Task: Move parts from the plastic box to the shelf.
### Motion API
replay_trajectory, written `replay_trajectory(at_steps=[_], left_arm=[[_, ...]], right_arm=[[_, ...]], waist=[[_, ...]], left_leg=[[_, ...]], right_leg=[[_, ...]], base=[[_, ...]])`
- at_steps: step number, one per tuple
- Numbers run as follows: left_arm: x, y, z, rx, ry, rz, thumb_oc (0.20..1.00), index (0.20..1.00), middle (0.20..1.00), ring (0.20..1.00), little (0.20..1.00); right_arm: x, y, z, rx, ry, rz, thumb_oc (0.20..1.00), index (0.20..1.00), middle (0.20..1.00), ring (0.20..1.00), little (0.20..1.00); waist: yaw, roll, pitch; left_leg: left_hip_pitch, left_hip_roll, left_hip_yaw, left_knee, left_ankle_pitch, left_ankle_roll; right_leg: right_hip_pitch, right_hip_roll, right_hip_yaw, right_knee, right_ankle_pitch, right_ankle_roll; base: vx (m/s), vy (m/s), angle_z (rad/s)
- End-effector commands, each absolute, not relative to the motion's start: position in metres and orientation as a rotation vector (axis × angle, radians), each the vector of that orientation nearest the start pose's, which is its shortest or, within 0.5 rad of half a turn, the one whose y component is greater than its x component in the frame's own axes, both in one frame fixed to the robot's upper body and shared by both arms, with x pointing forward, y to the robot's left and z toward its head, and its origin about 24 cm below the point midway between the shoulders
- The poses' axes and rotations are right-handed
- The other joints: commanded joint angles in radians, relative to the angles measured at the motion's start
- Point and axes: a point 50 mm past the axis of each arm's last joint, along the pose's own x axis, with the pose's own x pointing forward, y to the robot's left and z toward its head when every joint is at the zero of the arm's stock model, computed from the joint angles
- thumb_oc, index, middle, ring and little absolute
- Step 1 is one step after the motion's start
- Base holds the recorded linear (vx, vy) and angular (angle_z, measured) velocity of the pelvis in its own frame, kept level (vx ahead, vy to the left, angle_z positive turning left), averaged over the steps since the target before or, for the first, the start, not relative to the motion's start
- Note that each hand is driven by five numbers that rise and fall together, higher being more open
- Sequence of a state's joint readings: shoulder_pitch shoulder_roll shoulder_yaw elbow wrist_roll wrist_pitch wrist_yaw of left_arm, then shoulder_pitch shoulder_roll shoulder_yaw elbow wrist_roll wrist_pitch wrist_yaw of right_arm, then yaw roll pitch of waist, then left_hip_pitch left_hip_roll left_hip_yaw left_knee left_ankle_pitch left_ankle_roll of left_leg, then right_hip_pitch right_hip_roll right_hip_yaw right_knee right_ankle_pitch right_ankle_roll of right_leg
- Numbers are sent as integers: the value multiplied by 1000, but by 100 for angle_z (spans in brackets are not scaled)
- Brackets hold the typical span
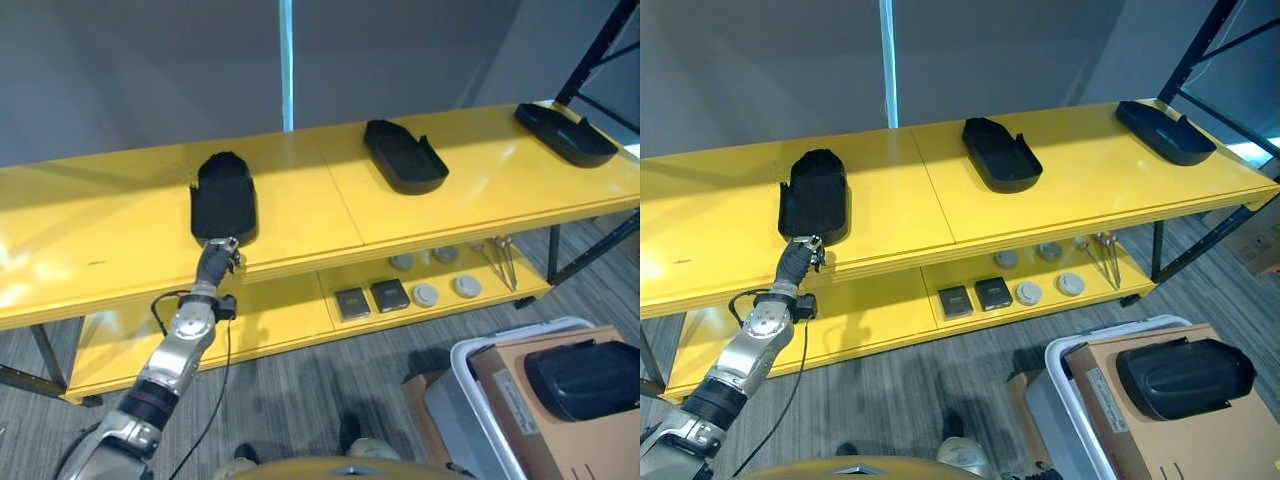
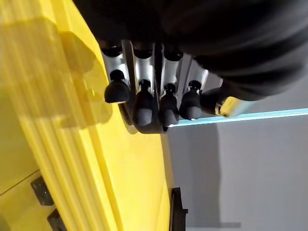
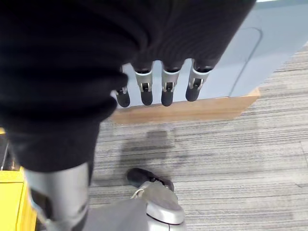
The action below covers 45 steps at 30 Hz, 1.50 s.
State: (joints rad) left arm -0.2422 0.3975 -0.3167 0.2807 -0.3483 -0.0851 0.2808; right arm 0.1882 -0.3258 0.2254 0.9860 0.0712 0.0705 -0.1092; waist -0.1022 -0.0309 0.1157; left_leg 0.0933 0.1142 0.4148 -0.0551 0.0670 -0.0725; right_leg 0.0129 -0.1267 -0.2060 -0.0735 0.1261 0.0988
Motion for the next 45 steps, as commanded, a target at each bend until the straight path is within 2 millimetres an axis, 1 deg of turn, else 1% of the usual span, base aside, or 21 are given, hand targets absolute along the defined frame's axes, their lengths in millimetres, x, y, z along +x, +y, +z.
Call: replay_trajectory(at_steps=[1, 8, 13, 20, 23, 29, 31, 39, 43, 45], left_arm=[[317, 172, 78, 130, -141, 56, 200, 200, 200, 200, 200], [326, 173, 71, 111, -86, 112, 200, 200, 200, 200, 200], [330, 180, 60, 146, -35, 161, 200, 200, 200, 200, 200], [335, 187, 55, 162, 1, 218, 200, 200, 200, 200, 200], [337, 189, 55, 167, 2, 233, 200, 200, 200, 200, 200], [342, 192, 61, 181, -13, 258, 200, 200, 200, 200, 200], [345, 195, 65, 198, -16, 275, 200, 200, 200, 200, 200], [349, 206, 68, 203, 2, 331, 200, 200, 200, 200, 200], [351, 210, 68, 202, 10, 354, 200, 200, 200, 200, 200], [353, 215, 70, 200, 19, 378, 200, 200, 200, 200, 200]], right_arm=[[60, -261, -151, -454, 1239, -71, 1000, 1000, 1000, 1000, 1000], [61, -263, -151, -470, 1244, -54, 1000, 1000, 1000, 1000, 1000], [59, -264, -152, -480, 1252, -41, 1000, 1000, 1000, 1000, 1000], [59, -264, -151, -487, 1249, -21, 1000, 1000, 1000, 1000, 1000], [59, -263, -152, -486, 1243, -12, 1000, 1000, 1000, 1000, 1000], [59, -264, -151, -493, 1245, -6, 1000, 1000, 1000, 1000, 1000], [58, -264, -151, -497, 1248, -3, 1000, 1000, 1000, 1000, 1000], [56, -267, -151, -509, 1257, 3, 1000, 1000, 1000, 1000, 1000], [57, -268, -151, -510, 1255, 7, 1000, 1000, 1000, 1000, 1000], [58, -267, -150, -510, 1253, 11, 1000, 1000, 1000, 1000, 1000]], waist=[[-2, 1, 10], [-17, -2, 10], [-25, -5, 10], [-35, -7, 11], [-39, -8, 10], [-43, -7, 9], [-47, -7, 9], [-52, -5, 6], [-55, -5, 5], [-57, -4, 6]], left_leg=[[-41, 88, -48, 103, -57, -20], [-43, 97, -35, 110, -55, -23], [-38, 101, -29, 113, -57, -24], [-39, 104, -25, 119, -57, -24], [-39, 106, -23, 121, -58, -24], [-38, 107, -20, 122, -56, -26], [-38, 108, -19, 123, -55, -27], [-34, 110, -18, 119, -52, -29], [-35, 111, -16, 120, -52, -31], [-37, 112, -16, 121, -52, -31]], right_leg=[[21, -62, 18, 69, -73, 86], [17, -58, 24, 73, -76, 86], [22, -55, 29, 74, -81, 88], [20, -53, 37, 77, -85, 87], [19, -53, 40, 80, -87, 87], [20, -53, 41, 80, -89, 88], [22, -53, 42, 79, -89, 88], [26, -52, 43, 76, -90, 89], [25, -52, 44, 77, -92, 89], [24, -51, 48, 78, -94, 89]], base=[[0, 0, 0], [11, -4, -5], [20, -5, -6], [9, 0, -3], [13, -2, -3], [0, 0, 0], [0, 0, 0], [0, 0, 0], [0, 0, 0], [0, 0, 0]])
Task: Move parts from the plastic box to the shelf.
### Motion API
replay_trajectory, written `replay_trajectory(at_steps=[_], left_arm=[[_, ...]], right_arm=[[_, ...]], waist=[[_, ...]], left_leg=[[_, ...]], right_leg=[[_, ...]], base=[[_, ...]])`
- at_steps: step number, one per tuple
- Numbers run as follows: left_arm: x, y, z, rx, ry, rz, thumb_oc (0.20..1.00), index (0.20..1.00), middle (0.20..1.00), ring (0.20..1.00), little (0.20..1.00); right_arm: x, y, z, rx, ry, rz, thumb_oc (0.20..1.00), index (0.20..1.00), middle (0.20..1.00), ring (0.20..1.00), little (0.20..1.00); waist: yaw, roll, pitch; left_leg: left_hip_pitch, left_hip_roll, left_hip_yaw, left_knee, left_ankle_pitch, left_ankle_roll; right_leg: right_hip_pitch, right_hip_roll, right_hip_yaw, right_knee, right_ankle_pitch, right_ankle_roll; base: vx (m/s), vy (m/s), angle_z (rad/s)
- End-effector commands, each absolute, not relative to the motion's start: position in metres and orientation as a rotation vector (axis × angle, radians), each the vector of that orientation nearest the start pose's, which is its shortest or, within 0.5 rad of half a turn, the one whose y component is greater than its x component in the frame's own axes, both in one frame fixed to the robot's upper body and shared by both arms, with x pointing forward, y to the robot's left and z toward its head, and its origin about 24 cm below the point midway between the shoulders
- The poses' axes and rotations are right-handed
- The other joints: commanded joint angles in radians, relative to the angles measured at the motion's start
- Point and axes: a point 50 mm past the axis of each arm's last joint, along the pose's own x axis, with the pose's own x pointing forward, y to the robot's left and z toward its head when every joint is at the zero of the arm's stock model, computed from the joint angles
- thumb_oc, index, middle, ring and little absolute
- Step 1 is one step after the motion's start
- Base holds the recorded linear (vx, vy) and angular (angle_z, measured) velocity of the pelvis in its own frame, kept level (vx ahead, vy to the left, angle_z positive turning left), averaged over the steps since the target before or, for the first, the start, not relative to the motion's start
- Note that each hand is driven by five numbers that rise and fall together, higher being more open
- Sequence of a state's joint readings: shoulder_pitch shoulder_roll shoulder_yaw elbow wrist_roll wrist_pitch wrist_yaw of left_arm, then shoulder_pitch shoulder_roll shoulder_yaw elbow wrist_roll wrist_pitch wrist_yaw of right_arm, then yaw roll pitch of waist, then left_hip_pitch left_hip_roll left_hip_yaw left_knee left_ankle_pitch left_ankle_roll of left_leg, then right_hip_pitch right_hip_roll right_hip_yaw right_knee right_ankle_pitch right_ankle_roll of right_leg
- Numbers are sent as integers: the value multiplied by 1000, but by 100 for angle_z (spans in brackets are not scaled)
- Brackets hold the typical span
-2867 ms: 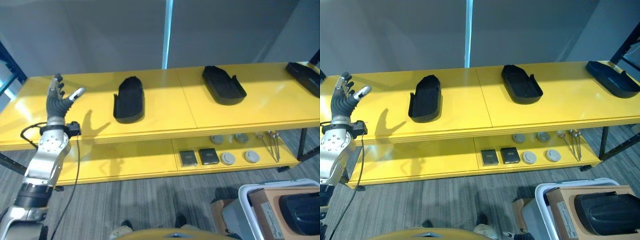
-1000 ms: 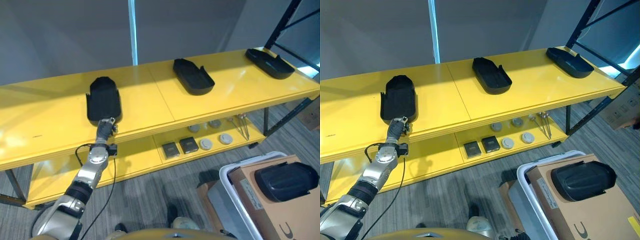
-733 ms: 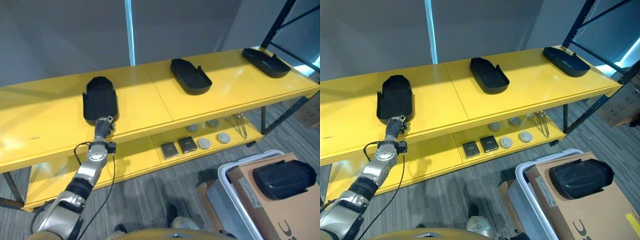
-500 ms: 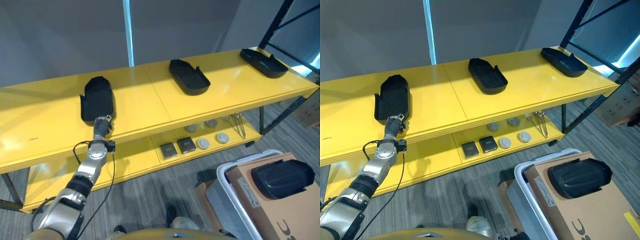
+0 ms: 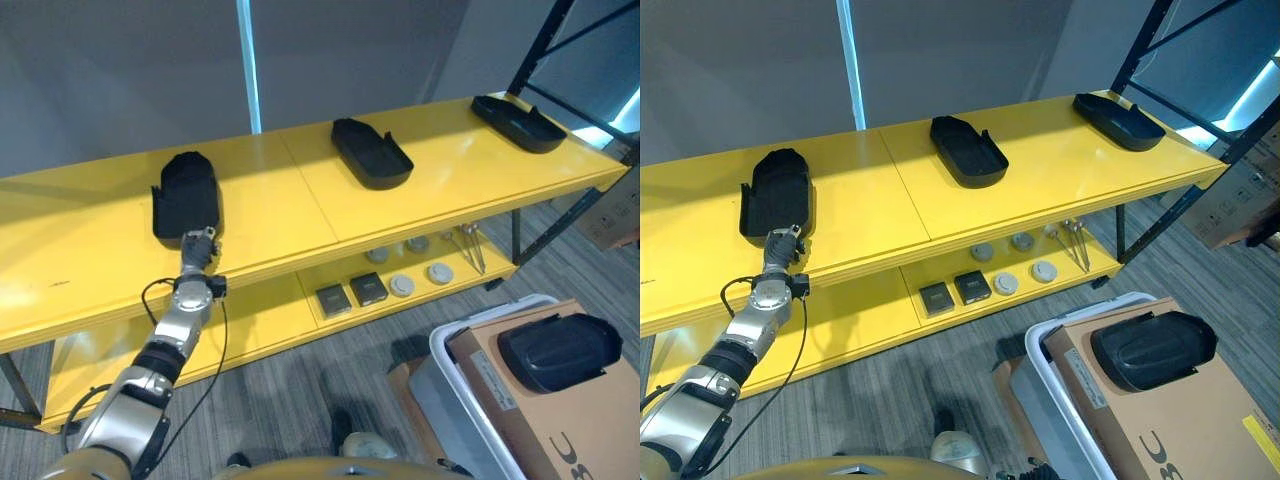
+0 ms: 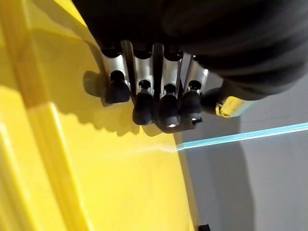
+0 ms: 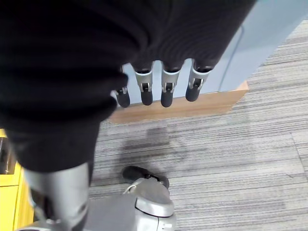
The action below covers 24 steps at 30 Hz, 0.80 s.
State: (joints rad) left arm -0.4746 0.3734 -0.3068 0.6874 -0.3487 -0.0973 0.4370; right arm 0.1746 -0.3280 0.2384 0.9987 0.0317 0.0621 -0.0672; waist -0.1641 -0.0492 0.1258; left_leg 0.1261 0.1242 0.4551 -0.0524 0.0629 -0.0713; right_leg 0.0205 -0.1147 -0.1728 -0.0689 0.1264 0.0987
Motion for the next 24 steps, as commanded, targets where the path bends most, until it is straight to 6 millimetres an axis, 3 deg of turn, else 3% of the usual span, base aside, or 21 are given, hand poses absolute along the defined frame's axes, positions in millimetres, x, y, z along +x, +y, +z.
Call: replay_trajectory(at_steps=[1, 15, 24], left_arm=[[354, 218, 71, 202, 22, 384, 200, 200, 200, 200, 200], [359, 233, 78, 195, 46, 443, 200, 200, 200, 200, 200], [358, 228, 78, 154, 18, 424, 200, 200, 200, 200, 200]], right_arm=[[58, -268, -150, -511, 1252, 12, 1000, 1000, 1000, 1000, 1000], [60, -270, -149, -520, 1250, 18, 1000, 1000, 1000, 1000, 1000], [59, -268, -150, -519, 1245, 26, 1000, 1000, 1000, 1000, 1000]], waist=[[4, 14, -5], [-6, 15, -2], [-3, 12, -4]], left_leg=[[-70, 102, -56, 119, -47, -33], [-77, 105, -56, 126, -47, -36], [-73, 105, -59, 124, -47, -37]], right_leg=[[17, -62, 15, 72, -94, 89], [12, -58, 23, 76, -99, 87], [19, -58, 19, 74, -102, 85]], base=[[0, 0, 0], [1, 0, -1], [0, 0, 0]])
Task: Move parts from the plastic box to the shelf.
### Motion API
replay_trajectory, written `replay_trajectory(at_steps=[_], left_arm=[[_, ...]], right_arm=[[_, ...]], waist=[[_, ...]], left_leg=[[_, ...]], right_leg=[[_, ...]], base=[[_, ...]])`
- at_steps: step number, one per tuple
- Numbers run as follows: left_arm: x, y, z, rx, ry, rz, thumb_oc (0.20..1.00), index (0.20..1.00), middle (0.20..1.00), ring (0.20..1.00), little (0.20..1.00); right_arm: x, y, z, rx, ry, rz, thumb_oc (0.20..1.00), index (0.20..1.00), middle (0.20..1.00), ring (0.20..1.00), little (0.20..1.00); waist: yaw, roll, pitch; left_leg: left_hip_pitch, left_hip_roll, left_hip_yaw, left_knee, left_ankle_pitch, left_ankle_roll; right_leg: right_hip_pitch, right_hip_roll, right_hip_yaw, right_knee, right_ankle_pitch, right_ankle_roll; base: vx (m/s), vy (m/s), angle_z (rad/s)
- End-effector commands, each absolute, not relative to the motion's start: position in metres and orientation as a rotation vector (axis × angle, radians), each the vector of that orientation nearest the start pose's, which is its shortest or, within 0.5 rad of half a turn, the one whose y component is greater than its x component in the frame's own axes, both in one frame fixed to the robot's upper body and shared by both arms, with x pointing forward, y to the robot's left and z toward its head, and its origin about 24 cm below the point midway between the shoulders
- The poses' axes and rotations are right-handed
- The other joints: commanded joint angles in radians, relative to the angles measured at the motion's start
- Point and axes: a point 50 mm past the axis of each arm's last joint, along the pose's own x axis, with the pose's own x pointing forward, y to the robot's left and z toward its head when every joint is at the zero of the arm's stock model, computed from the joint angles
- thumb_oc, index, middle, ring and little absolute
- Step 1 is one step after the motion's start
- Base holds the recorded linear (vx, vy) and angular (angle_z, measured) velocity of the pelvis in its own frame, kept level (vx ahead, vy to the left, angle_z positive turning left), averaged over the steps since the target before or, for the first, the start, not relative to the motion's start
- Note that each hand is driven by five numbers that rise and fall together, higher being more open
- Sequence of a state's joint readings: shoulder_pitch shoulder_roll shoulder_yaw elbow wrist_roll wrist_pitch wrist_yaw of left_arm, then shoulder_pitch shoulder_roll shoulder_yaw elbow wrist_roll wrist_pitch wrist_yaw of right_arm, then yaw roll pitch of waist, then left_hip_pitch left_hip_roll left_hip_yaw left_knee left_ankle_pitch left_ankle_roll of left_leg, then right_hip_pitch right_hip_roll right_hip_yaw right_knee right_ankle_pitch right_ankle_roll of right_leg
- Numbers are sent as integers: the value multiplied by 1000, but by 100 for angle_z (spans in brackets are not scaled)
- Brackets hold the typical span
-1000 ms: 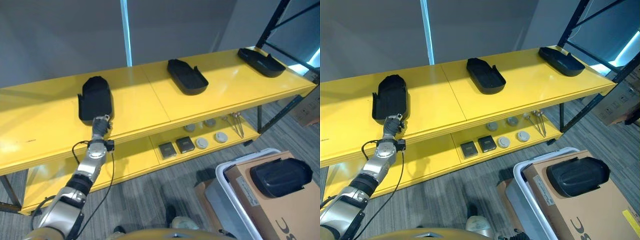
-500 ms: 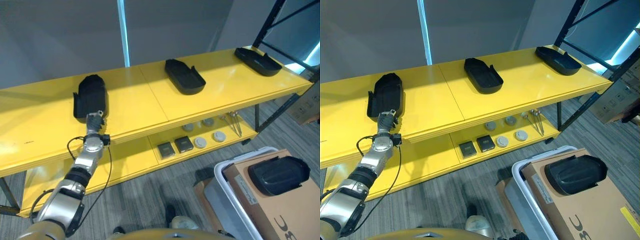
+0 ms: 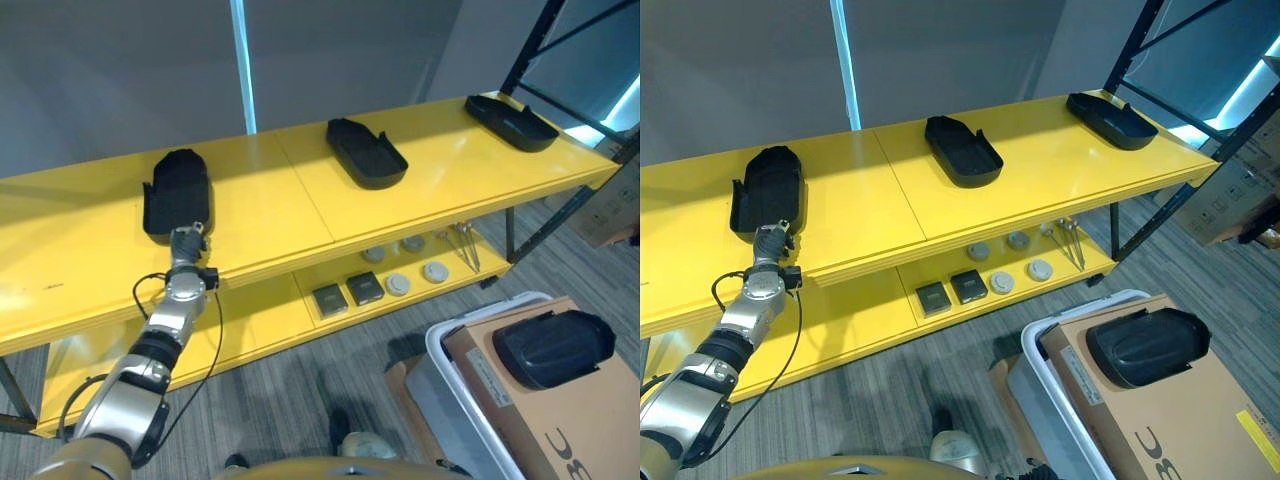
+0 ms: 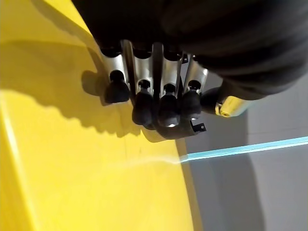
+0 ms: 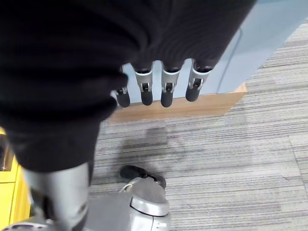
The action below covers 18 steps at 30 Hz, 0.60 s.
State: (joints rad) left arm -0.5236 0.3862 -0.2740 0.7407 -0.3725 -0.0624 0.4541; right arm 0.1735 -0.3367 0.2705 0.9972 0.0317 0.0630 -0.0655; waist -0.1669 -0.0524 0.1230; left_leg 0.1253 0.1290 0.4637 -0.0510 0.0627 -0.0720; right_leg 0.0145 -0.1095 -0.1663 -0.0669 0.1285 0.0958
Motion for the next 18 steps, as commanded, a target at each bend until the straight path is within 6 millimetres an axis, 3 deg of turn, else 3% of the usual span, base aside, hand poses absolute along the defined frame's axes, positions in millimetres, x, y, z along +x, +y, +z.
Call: replay_trajectory(at_steps=[1, 3, 4, 5, 7, 12, 18], left_arm=[[358, 227, 78, 145, 4, 418, 200, 200, 200, 200, 200], [358, 221, 84, 115, -56, 383, 200, 200, 200, 200, 200], [358, 220, 86, 113, -69, 375, 304, 304, 304, 304, 304], [357, 214, 90, 100, -111, 344, 589, 589, 589, 589, 589], [355, 208, 94, 90, -146, 311, 1000, 1000, 1000, 1000, 1000], [336, 186, 115, 59, -285, 153, 1000, 1000, 1000, 1000, 1000], [302, 167, 122, 62, -339, -140, 1000, 1000, 1000, 1000, 1000]], right_arm=[[58, -267, -150, -518, 1244, 25, 1000, 1000, 1000, 1000, 1000], [59, -266, -150, -514, 1241, 23, 1000, 1000, 1000, 1000, 1000], [59, -266, -150, -513, 1240, 23, 1000, 1000, 1000, 1000, 1000], [59, -265, -150, -508, 1239, 19, 1000, 1000, 1000, 1000, 1000], [58, -264, -150, -505, 1238, 15, 1000, 1000, 1000, 1000, 1000], [60, -261, -151, -482, 1228, -19, 1000, 1000, 1000, 1000, 1000], [66, -261, -150, -455, 1220, -72, 1000, 1000, 1000, 1000, 1000]], waist=[[1, 15, -2], [5, 15, -3], [7, 16, -6], [12, 16, -7], [17, 16, -6], [52, 19, -5], [105, 29, 3]], left_leg=[[-72, 100, -68, 122, -47, -36], [-67, 98, -70, 119, -49, -34], [-70, 98, -69, 118, -48, -34], [-69, 96, -71, 116, -48, -32], [-65, 94, -75, 116, -52, -31], [-71, 84, -94, 117, -57, -27], [-75, 70, -125, 119, -65, -23]], right_leg=[[26, -64, 11, 72, -104, 87], [31, -65, 8, 71, -105, 87], [28, -65, 8, 70, -103, 86], [30, -66, 5, 68, -103, 86], [36, -69, 0, 67, -103, 87], [39, -75, -16, 67, -100, 83], [53, -85, -41, 63, -95, 78]], base=[[0, 0, 0], [0, 0, 0], [0, 0, 0], [0, 0, 0], [0, 0, 0], [-54, 12, 7], [-68, 18, 12]])
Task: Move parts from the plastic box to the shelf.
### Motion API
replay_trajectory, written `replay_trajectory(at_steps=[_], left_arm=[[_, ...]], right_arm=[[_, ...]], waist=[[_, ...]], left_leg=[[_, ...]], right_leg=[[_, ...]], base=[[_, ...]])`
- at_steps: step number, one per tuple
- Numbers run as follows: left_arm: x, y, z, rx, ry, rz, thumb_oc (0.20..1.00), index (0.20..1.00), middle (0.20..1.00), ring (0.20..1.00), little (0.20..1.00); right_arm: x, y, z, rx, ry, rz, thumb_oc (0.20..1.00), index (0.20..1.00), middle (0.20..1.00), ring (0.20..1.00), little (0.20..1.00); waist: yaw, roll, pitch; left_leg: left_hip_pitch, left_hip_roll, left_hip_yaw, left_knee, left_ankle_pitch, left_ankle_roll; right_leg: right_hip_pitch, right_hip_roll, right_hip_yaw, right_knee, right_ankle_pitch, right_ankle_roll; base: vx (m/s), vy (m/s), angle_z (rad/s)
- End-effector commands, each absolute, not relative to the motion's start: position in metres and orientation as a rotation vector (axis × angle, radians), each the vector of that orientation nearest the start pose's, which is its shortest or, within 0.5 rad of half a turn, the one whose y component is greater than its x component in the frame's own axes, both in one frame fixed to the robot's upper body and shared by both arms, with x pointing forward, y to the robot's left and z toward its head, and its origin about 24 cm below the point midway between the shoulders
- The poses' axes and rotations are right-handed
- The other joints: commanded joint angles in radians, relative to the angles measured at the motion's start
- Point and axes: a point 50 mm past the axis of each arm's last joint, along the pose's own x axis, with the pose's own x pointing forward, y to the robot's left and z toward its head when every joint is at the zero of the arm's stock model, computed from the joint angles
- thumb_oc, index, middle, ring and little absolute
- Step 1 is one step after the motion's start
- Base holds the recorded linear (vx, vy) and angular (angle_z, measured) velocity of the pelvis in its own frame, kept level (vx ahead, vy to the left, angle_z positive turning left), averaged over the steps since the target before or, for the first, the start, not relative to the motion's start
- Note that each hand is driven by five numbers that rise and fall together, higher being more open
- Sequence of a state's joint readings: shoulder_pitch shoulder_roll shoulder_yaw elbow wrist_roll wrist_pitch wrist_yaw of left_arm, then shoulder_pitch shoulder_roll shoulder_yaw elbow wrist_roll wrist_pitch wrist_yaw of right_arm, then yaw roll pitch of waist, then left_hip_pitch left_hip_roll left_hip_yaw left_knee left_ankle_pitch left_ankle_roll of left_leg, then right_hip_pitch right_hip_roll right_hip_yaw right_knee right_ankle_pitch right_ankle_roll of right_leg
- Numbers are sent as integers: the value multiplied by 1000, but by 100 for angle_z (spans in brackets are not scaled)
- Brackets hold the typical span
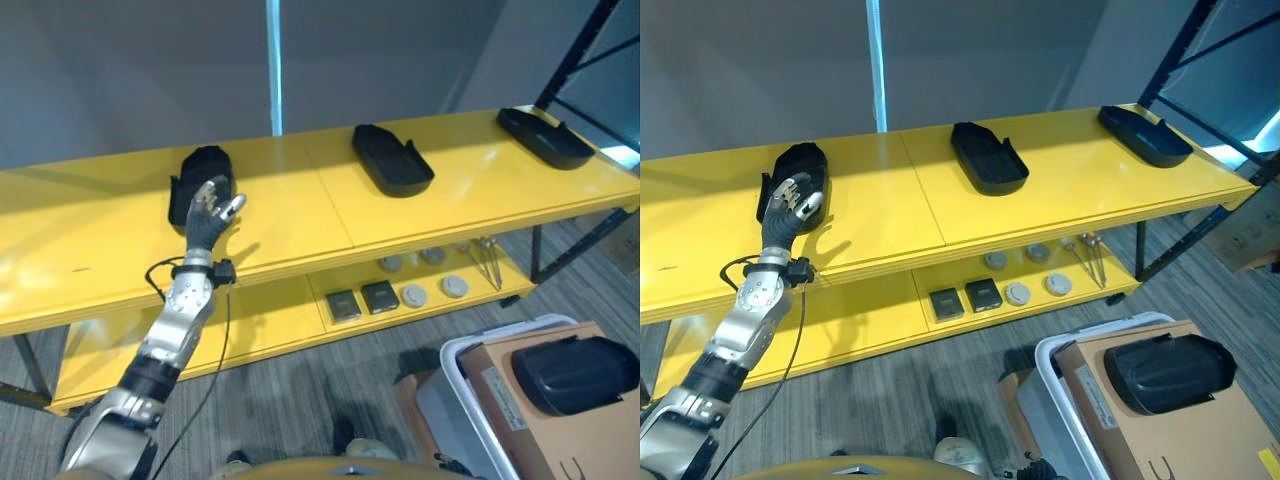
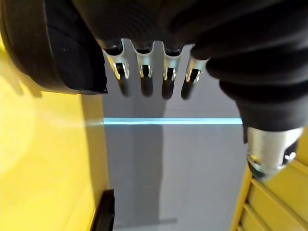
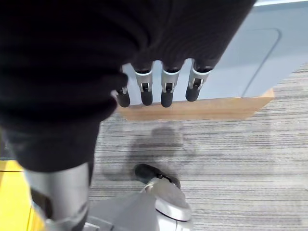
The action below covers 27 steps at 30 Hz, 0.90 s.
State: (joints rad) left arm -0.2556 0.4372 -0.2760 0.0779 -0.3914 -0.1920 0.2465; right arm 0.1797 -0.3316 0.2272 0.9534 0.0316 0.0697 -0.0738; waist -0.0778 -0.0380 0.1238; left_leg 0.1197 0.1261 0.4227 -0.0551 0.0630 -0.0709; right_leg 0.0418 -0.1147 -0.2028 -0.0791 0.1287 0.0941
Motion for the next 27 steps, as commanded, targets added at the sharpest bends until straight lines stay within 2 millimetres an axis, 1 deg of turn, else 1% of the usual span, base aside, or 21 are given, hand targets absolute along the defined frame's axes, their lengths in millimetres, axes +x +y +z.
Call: replay_trajectory(at_steps=[1, 2, 4, 5, 7, 10, 13, 15, 16, 17, 18, 19, 21, 22, 23, 24, 26, 27], left_arm=[[297, 165, 123, 62, -340, -172, 1000, 1000, 1000, 1000, 1000], [280, 158, 115, 41, -282, -337, 1000, 1000, 1000, 1000, 1000], [270, 155, 106, 52, -234, -440, 1000, 1000, 1000, 1000, 1000], [260, 154, 96, 9, -185, -507, 1000, 1000, 1000, 1000, 1000], [252, 155, 88, 15, -138, -550, 1000, 1000, 1000, 1000, 1000], [240, 158, 68, 140, -92, -573, 1000, 1000, 1000, 1000, 1000], [234, 164, 57, 237, -67, -557, 1000, 1000, 1000, 1000, 1000], [227, 168, 42, 510, -68, -585, 1000, 1000, 1000, 1000, 1000], [225, 171, 35, 592, -56, -593, 1000, 1000, 1000, 1000, 1000], [224, 173, 32, 594, -41, -580, 1000, 1000, 1000, 1000, 1000], [222, 184, 17, 577, 70, -497, 1000, 1000, 1000, 1000, 1000], [220, 190, 9, 616, 121, -475, 1000, 1000, 1000, 1000, 1000], [211, 208, -16, 726, 213, -407, 1000, 1000, 1000, 1000, 1000], [205, 216, -30, 751, 294, -381, 1000, 1000, 1000, 1000, 1000], [197, 220, -47, 764, 356, -365, 1000, 1000, 1000, 1000, 1000], [188, 224, -63, 763, 439, -351, 1000, 1000, 1000, 1000, 1000], [182, 226, -75, 763, 514, -342, 1000, 1000, 1000, 1000, 1000], [158, 231, -104, 776, 627, -309, 1000, 1000, 1000, 1000, 1000]], right_arm=[[67, -261, -150, -452, 1219, -79, 1000, 1000, 1000, 1000, 1000], [71, -262, -149, -440, 1214, -103, 1000, 1000, 1000, 1000, 1000], [73, -263, -149, -431, 1208, -116, 1000, 1000, 1000, 1000, 1000], [75, -264, -148, -418, 1202, -132, 1000, 1000, 1000, 1000, 1000], [77, -265, -148, -411, 1199, -140, 1000, 1000, 1000, 1000, 1000], [80, -267, -147, -392, 1192, -159, 1000, 1000, 1000, 1000, 1000], [81, -267, -147, -381, 1186, -168, 1000, 1000, 1000, 1000, 1000], [82, -271, -146, -376, 1190, -186, 1000, 1000, 1000, 1000, 1000], [83, -274, -145, -384, 1196, -190, 1000, 1000, 1000, 1000, 1000], [83, -276, -144, -388, 1195, -192, 1000, 1000, 1000, 1000, 1000], [82, -284, -142, -403, 1210, -207, 1000, 1000, 1000, 1000, 1000], [82, -289, -141, -409, 1217, -219, 1000, 1000, 1000, 1000, 1000], [85, -298, -138, -436, 1226, -221, 1000, 1000, 1000, 1000, 1000], [86, -302, -137, -424, 1232, -242, 1000, 1000, 1000, 1000, 1000], [85, -305, -136, -403, 1244, -265, 1000, 1000, 1000, 1000, 1000], [82, -307, -137, -367, 1250, -306, 1000, 1000, 1000, 1000, 1000], [79, -308, -137, -347, 1252, -321, 1000, 1000, 1000, 1000, 1000], [73, -302, -141, -321, 1255, -331, 1000, 1000, 1000, 1000, 1000]], waist=[[22, 16, 3], [44, 24, 7], [55, 28, 7], [66, 31, 7], [74, 35, 5], [82, 39, 2], [85, 41, -1], [80, 39, 0], [80, 39, 0], [81, 38, 0], [94, 41, 3], [104, 43, 2], [127, 39, 0], [130, 37, -4], [126, 38, -4], [114, 37, -1], [104, 38, 3], [79, 36, 10]], left_leg=[[-70, 71, -87, 122, -66, -24], [-72, 64, -101, 121, -66, -22], [-70, 60, -105, 117, -64, -21], [-68, 58, -110, 113, -62, -21], [-65, 55, -114, 108, -61, -20], [-60, 53, -119, 97, -55, -21], [-60, 56, -132, 89, -50, -24], [-59, 55, -150, 104, -65, -25], [-68, 50, -165, 113, -70, -24], [-75, 45, -177, 116, -68, -23], [-89, 14, -241, 134, -93, -16], [-98, -11, -282, 142, -107, -7], [-137, -102, -405, 187, -139, 24], [-142, -127, -440, 195, -158, 37], [-143, -136, -436, 202, -168, 45], [-142, -140, -413, 210, -174, 52], [-141, -140, -393, 214, -177, 56], [-132, -153, -370, 215, -189, 68]], right_leg=[[27, -82, -8, 75, -94, 80], [33, -88, -21, 73, -89, 83], [36, -91, -30, 71, -85, 85], [40, -94, -37, 69, -83, 86], [44, -96, -44, 63, -79, 90], [46, -93, -45, 56, -71, 89], [45, -84, -36, 48, -70, 85], [42, -67, -6, 38, -71, 79], [35, -60, 11, 30, -67, 76], [29, -58, 20, 26, -63, 74], [25, -47, 57, 9, -59, 74], [19, -42, 78, 3, -56, 74], [-14, -34, 148, 4, -34, 75], [-21, -29, 171, 3, -36, 73], [-35, -31, 187, 12, -34, 79], [-48, -37, 193, 22, -25, 82], [-56, -42, 196, 26, -19, 86], [-81, -60, 209, 25, 8, 101]], base=[[-107, 20, 24], [-115, 19, 20], [-107, 8, 20], [-80, -2, 28], [-65, -6, 18], [-51, -30, 15], [-32, -34, 3], [-66, -32, -3], [-75, -9, -13], [-104, 14, -28], [-92, 34, -53], [-121, 66, -87], [-133, 87, -160], [-105, 94, -215], [-94, 100, -221], [-101, 91, -170], [-110, 89, -85], [-140, 116, -43]])
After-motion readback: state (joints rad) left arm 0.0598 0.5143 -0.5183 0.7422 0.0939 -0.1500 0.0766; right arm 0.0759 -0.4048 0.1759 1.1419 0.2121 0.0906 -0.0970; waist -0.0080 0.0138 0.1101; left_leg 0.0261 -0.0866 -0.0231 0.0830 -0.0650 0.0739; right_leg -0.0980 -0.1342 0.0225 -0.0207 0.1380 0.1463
